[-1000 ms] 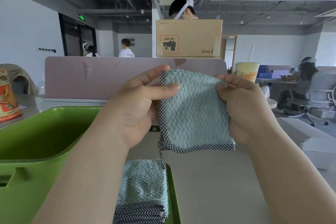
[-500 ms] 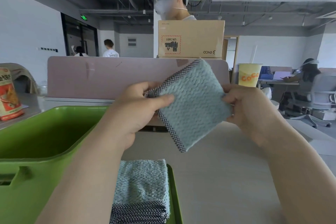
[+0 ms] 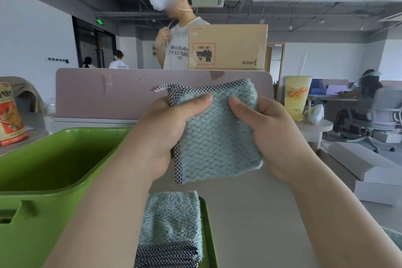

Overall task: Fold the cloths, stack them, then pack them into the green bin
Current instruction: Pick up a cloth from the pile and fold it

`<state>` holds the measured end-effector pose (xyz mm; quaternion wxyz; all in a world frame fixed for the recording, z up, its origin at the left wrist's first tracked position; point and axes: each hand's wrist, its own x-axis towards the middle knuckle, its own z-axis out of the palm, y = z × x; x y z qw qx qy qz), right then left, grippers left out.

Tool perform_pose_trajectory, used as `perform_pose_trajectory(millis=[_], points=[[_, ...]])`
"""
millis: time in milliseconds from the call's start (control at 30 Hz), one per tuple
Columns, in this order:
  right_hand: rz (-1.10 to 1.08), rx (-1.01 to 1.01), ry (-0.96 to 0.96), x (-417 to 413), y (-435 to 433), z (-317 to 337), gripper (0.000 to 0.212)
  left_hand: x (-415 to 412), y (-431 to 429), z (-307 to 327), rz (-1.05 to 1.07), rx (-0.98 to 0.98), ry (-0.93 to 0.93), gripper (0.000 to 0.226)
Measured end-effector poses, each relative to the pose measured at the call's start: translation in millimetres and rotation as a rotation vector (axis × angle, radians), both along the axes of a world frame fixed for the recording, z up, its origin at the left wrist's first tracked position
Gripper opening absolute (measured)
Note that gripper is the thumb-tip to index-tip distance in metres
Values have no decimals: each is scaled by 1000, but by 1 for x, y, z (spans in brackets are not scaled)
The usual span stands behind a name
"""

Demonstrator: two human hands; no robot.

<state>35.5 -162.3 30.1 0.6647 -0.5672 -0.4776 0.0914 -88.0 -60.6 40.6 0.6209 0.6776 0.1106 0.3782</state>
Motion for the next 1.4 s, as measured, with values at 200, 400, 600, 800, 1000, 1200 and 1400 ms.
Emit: perform_pose_trajectory(millis=[200, 400, 600, 800, 1000, 1200, 1400], points=[[-109, 12, -39, 3, -1, 2, 33, -4, 15, -7, 126, 94, 50, 41], [-248, -153, -428, 7, 1, 0, 21, -12, 19, -6, 214, 397, 254, 65], [-227, -220, -641, -3, 2, -1, 26, -8, 11, -3, 220, 587, 165, 20], [-207, -260, -616, 1, 2, -3, 37, -3, 18, -3, 385, 600, 63, 11], [-213, -237, -534, 21, -2, -4, 30, -9, 26, -2, 491, 413, -79, 10], [47, -42, 156, 20, 4, -8, 26, -7, 29, -4, 524, 281, -87, 9], [263, -130, 509, 12, 19, -20, 36, -1, 32, -7, 571, 211, -90, 14]])
